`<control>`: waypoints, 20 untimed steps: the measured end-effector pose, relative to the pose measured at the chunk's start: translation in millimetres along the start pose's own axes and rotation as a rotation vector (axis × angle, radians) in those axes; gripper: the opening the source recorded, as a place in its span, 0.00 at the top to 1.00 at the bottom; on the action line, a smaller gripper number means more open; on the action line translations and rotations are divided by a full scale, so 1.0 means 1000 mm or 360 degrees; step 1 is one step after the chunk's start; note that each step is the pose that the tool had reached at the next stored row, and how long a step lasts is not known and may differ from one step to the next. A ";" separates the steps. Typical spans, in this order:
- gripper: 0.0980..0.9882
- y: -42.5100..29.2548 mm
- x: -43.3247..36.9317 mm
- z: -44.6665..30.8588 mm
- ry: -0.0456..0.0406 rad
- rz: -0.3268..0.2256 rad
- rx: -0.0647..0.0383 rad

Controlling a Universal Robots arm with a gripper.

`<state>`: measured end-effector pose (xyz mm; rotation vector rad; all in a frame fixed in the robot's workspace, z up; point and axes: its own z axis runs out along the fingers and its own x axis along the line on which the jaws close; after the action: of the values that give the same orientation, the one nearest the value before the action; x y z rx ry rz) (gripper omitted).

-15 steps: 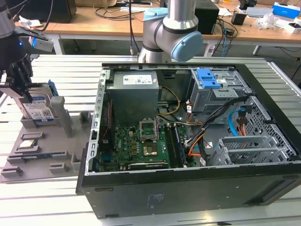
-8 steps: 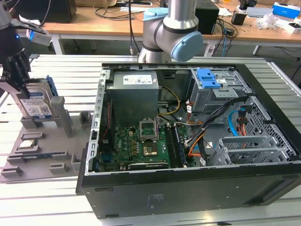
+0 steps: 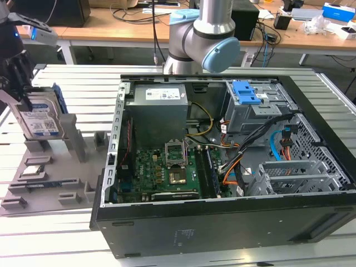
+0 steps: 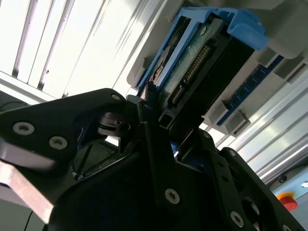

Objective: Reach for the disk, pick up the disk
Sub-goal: 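Pick up the disk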

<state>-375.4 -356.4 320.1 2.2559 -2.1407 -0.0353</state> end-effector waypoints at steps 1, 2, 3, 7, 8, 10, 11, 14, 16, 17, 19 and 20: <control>0.70 0.0000 0.0000 -0.0020 0.0000 0.0000 0.0000; 0.70 0.0001 0.0000 -0.0039 0.0000 0.0000 0.0000; 0.70 0.0002 0.0000 -0.0056 0.0000 0.0000 0.0000; 0.70 0.0004 -0.0001 -0.0134 0.0000 0.0000 0.0000; 0.70 0.0004 -0.0001 -0.0155 0.0000 0.0000 0.0000; 0.70 0.0005 -0.0001 -0.0207 0.0000 0.0000 0.0000; 0.70 0.0006 -0.0002 -0.0225 0.0000 0.0000 0.0000; 0.70 0.0007 -0.0002 -0.0289 0.0000 0.0000 0.0000; 0.70 0.0007 -0.0002 -0.0350 0.0000 0.0000 0.0000; 0.70 0.0007 -0.0001 -0.0369 0.0000 0.0000 0.0000; 0.70 0.0008 -0.0002 -0.0413 0.0000 0.0000 0.0000; 0.70 0.0008 -0.0001 -0.0443 0.0000 0.0000 0.0000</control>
<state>-374.5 -355.9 364.4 2.2559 -2.1409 -0.0353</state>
